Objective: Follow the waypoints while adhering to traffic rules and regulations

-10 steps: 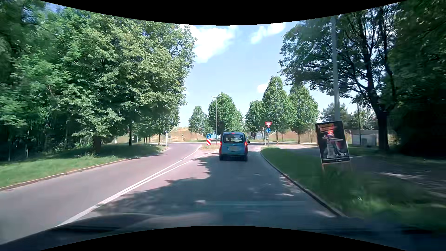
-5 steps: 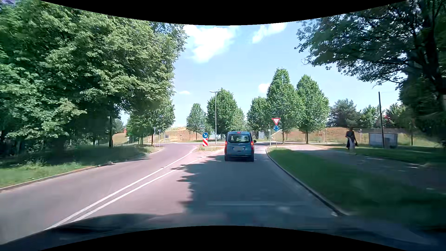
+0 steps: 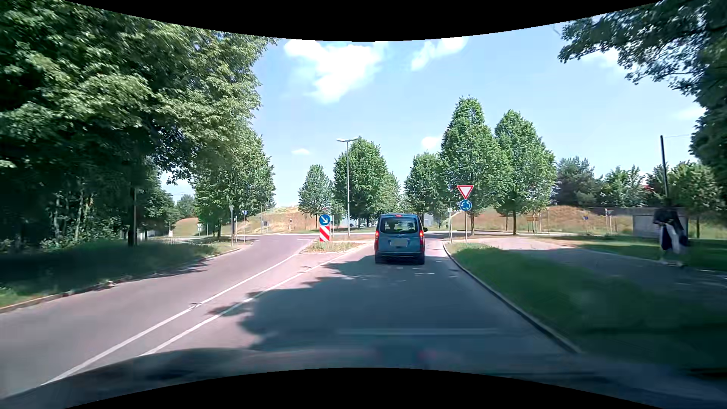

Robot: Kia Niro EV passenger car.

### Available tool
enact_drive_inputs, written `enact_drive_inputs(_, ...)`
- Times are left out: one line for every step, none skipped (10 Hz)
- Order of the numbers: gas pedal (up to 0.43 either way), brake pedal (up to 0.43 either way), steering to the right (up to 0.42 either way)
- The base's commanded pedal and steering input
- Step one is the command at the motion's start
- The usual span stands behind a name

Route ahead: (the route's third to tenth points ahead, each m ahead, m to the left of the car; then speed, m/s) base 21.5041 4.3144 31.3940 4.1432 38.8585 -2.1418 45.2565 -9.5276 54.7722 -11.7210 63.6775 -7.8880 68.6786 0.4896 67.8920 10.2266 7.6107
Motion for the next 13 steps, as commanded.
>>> enact_drive_inputs(0.039, 0.000, 0.000)
enact_drive_inputs(0.039, 0.000, 0.000)
enact_drive_inputs(0.039, 0.000, 0.001)
enact_drive_inputs(0.039, 0.000, 0.003)
enact_drive_inputs(0.039, 0.000, 0.009)
enact_drive_inputs(0.039, 0.000, 0.011)
enact_drive_inputs(0.039, 0.000, 0.012)
enact_drive_inputs(0.039, 0.000, 0.012)
enact_drive_inputs(0.047, 0.000, 0.014)
enact_drive_inputs(0.079, 0.000, 0.014)
enact_drive_inputs(0.098, 0.000, 0.014)
enact_drive_inputs(0.098, 0.000, 0.016)
enact_drive_inputs(0.098, 0.000, 0.019)
